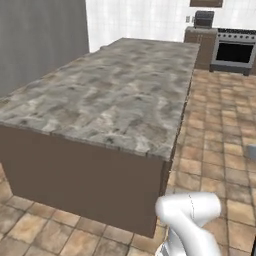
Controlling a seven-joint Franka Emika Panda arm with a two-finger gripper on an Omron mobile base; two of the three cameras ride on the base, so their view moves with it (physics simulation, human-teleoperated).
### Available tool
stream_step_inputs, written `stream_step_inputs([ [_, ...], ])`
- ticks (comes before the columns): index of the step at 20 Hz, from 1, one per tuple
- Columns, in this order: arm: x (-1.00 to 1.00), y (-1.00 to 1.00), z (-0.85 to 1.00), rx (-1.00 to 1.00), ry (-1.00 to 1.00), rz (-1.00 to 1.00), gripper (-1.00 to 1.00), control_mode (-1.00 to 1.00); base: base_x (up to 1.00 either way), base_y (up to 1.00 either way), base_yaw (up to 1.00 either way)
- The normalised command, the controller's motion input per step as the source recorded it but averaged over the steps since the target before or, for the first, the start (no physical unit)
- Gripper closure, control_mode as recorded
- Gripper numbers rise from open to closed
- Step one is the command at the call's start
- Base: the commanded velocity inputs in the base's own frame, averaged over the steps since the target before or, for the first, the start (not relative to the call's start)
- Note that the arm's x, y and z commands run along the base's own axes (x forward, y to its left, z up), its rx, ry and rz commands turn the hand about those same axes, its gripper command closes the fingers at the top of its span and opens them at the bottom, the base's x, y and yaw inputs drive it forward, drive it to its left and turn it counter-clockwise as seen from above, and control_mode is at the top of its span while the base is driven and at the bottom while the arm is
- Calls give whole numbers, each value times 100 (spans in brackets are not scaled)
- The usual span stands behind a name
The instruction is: Pick the potato from the counter and place it in the microwave. Then turn on the microwave.
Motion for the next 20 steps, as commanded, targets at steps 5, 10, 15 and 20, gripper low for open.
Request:
stream_step_inputs([
  [5, 0, 0, 0, 0, 0, 0, -100, 100, 35, -2, -45],
  [10, 0, 0, 0, 0, 0, 0, -100, 100, 44, 0, -39],
  [15, 0, 0, 0, 0, 0, 0, -100, 100, 55, 0, -30],
  [20, 0, 0, 0, 0, 0, 0, -100, 100, 55, -1, -21],
])
